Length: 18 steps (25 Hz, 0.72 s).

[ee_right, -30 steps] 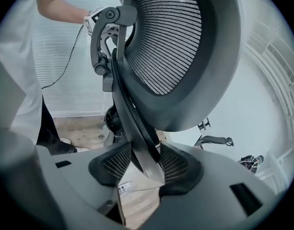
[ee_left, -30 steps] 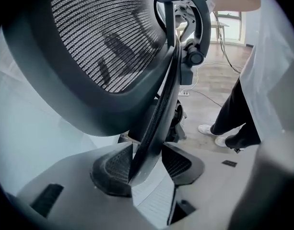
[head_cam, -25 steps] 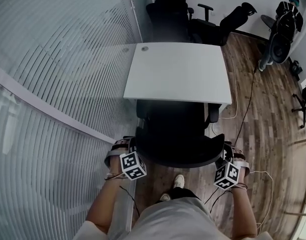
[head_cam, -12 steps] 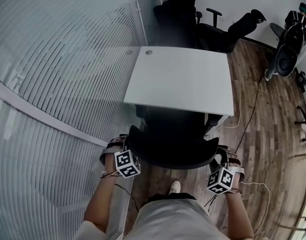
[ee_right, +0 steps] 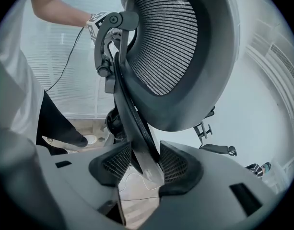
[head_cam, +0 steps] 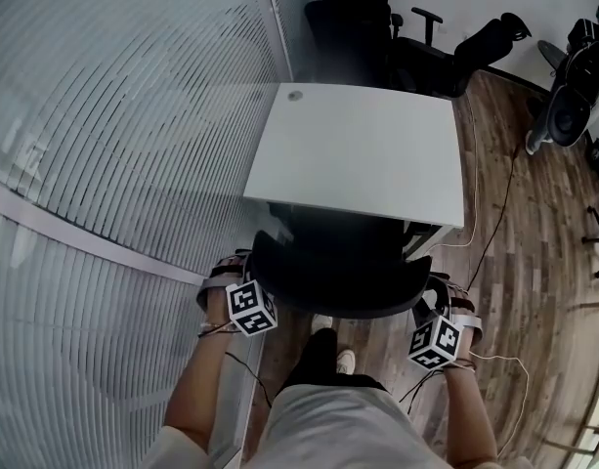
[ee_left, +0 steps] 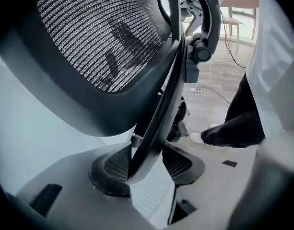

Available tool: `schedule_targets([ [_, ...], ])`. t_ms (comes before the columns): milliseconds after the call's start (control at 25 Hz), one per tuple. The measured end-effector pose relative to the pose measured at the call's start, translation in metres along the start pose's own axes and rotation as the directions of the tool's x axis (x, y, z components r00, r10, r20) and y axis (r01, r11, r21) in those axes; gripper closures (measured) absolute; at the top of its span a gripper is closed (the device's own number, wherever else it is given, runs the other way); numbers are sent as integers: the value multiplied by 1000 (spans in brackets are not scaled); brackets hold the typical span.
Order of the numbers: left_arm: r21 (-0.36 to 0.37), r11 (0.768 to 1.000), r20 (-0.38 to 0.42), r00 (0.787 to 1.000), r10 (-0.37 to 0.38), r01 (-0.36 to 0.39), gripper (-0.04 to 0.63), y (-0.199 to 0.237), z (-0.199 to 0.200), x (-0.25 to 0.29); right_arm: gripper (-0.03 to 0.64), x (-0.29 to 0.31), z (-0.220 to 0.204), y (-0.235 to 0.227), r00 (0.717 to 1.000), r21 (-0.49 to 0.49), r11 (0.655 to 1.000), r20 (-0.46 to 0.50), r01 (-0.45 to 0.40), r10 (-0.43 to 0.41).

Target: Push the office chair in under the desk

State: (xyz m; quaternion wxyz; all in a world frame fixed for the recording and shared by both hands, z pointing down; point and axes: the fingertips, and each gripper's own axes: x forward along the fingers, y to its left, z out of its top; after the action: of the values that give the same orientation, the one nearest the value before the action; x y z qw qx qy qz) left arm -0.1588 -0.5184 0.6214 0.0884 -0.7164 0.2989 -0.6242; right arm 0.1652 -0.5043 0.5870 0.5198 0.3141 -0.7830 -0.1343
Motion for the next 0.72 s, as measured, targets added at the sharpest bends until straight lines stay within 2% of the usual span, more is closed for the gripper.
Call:
schedule_targets([
  [520, 25, 1000, 30, 1000, -1, 0, 390, 35, 10, 18, 423, 25, 8, -33, 1000, 22, 1000, -24, 2, -1],
  [720, 46, 998, 38, 999, -35, 33, 391, 37, 8, 26, 422, 32, 9, -34, 999, 31, 999, -49, -12, 13],
])
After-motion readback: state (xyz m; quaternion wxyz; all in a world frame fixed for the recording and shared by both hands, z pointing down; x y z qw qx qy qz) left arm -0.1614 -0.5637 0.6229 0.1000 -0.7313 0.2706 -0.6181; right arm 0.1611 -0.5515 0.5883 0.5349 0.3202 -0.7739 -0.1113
